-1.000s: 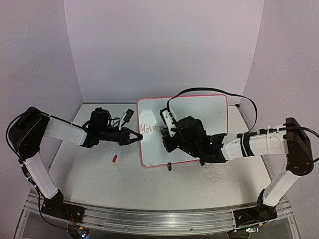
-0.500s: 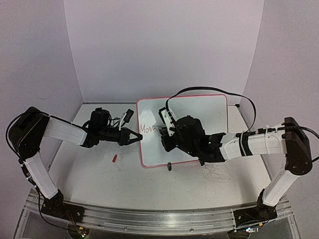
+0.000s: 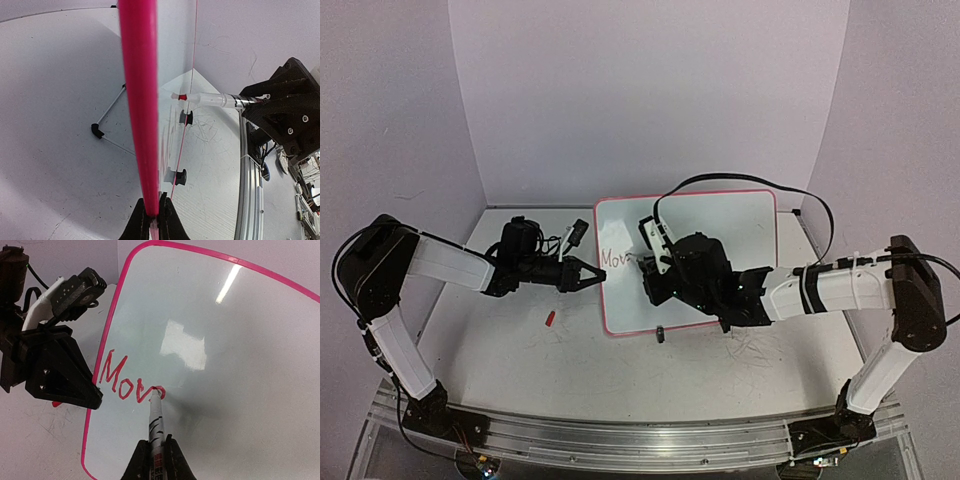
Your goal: Write a sentence on the whiteboard
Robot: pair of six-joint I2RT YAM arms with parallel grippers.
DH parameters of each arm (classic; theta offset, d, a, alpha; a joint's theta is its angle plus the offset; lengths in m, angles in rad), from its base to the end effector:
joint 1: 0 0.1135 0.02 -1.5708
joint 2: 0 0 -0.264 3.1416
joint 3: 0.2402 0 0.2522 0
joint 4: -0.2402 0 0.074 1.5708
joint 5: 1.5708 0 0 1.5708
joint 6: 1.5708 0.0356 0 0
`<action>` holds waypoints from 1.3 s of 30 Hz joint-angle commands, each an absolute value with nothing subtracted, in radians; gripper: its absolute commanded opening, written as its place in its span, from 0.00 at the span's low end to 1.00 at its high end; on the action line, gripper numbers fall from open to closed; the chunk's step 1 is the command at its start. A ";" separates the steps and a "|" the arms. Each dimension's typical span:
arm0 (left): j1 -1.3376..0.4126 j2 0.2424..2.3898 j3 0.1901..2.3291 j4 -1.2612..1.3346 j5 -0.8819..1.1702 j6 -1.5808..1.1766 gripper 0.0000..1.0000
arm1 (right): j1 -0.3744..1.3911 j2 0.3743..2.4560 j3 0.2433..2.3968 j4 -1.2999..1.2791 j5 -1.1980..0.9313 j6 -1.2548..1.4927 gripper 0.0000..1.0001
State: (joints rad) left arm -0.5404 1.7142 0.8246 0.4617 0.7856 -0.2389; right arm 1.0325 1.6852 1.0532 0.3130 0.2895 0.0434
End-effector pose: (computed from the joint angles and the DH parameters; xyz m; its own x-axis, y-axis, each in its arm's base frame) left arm 0.2862 -0.2011 0.1811 -0.5624 0.1423 -0.8146 0.8053 0.3179 -0.5004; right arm 0.2066 0.3261 0.2456 -0.1903 -0.2376 -0.9525 -0.6763 0.7351 -0.0482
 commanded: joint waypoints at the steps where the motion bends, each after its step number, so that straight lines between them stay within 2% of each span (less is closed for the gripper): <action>1: -0.548 1.683 0.851 0.450 0.765 -0.204 0.00 | 1.027 1.689 1.048 0.302 0.287 0.063 0.00; 39: -0.548 1.684 0.855 0.439 0.762 -0.201 0.00 | 1.027 1.654 1.003 0.268 0.327 0.075 0.00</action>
